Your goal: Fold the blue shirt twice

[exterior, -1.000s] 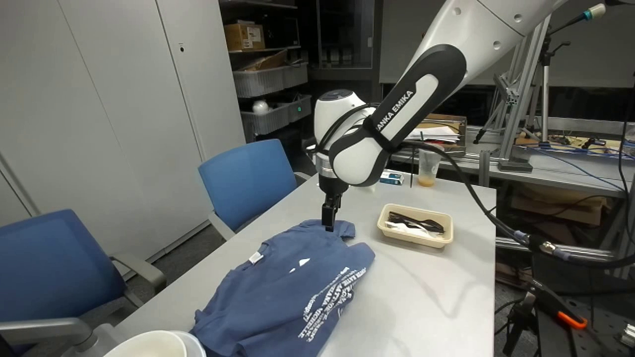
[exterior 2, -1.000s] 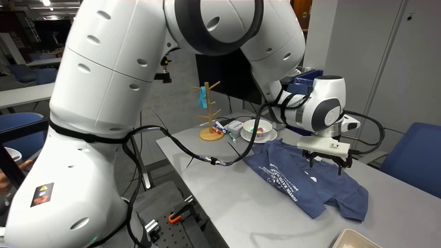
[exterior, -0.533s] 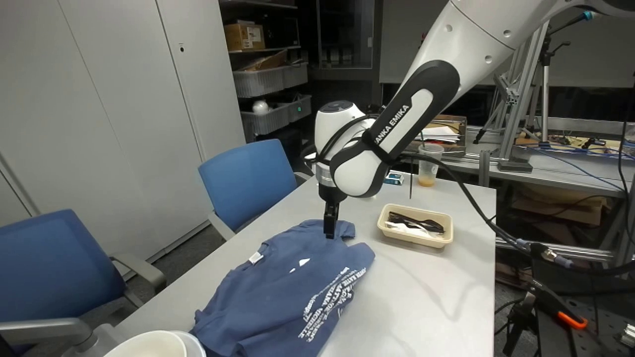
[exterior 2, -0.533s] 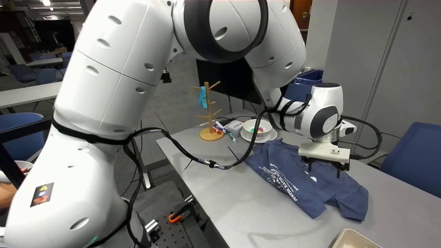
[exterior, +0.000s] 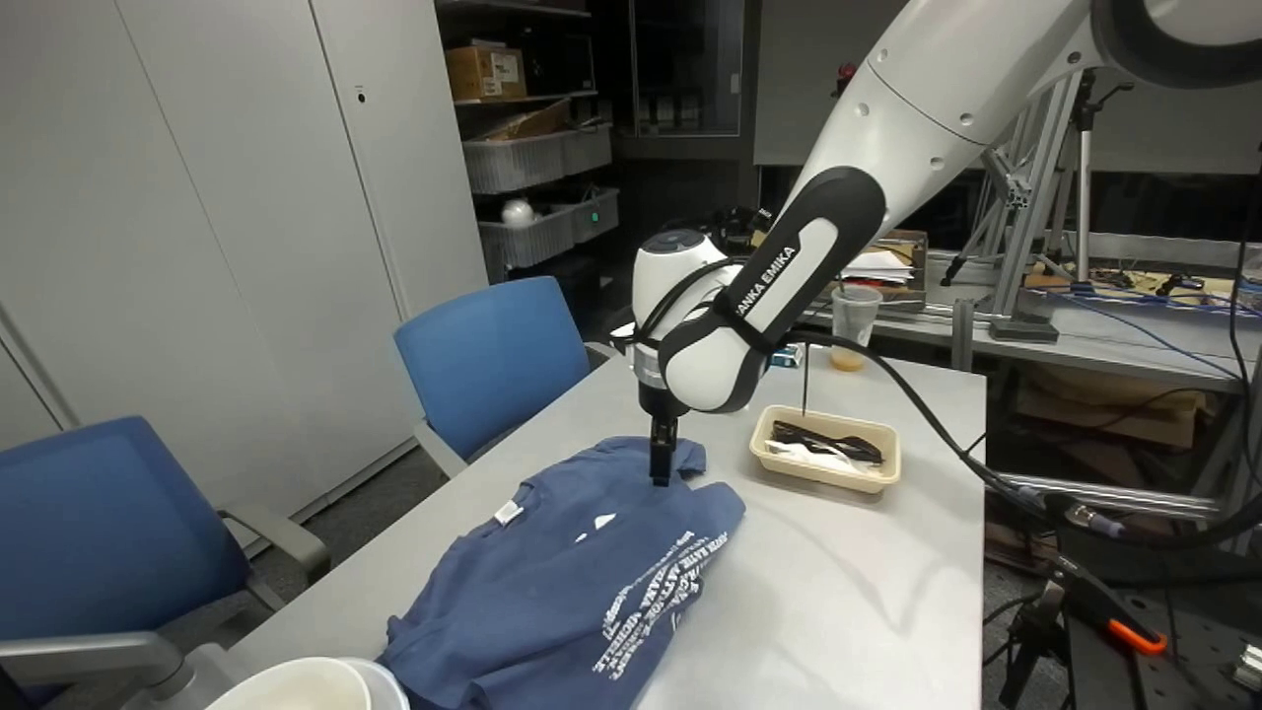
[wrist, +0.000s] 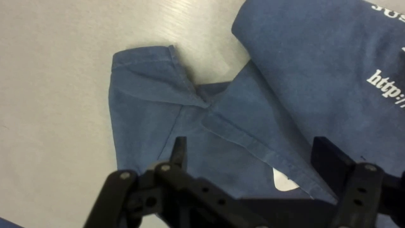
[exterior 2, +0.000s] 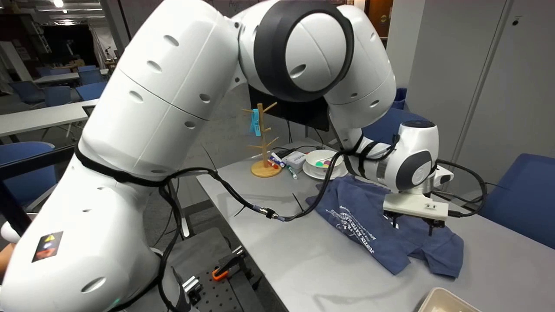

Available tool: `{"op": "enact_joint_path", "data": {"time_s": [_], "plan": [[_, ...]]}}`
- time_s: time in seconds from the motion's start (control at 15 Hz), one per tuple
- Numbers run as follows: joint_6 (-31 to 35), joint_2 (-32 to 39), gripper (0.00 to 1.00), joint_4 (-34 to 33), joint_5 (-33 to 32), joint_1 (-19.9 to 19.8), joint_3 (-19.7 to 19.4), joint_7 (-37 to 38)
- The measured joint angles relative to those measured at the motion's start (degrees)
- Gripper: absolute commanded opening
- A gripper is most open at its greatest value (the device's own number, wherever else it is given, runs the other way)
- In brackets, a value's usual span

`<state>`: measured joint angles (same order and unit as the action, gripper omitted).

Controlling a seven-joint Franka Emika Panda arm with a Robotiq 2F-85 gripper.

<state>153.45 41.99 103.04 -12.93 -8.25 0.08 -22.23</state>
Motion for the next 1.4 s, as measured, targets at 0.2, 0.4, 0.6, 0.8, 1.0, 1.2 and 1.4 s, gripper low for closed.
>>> {"op": "enact_joint_path", "data": {"time_s": [0.2,0.4,0.6,0.8,1.0,1.2,1.4], "plan": [[0.0,1.67,0.89,-1.4,0.2,-1.87,1.49,-1.39],[0.0,3.48,0.84,-3.25,0.35,-3.52,3.23,-2.44],[0.0,5.47,0.83,-5.33,1.14,-4.73,4.66,-3.51],[0.0,7.57,0.83,-7.24,1.56,-5.76,5.63,-4.23],[-0.01,9.28,0.81,-8.79,2.18,-6.65,6.24,-4.72],[-0.02,10.32,0.57,-9.79,2.27,-7.23,6.42,-4.93],[-0.06,10.72,0.31,-10.38,2.27,-7.44,6.44,-4.94]]}}
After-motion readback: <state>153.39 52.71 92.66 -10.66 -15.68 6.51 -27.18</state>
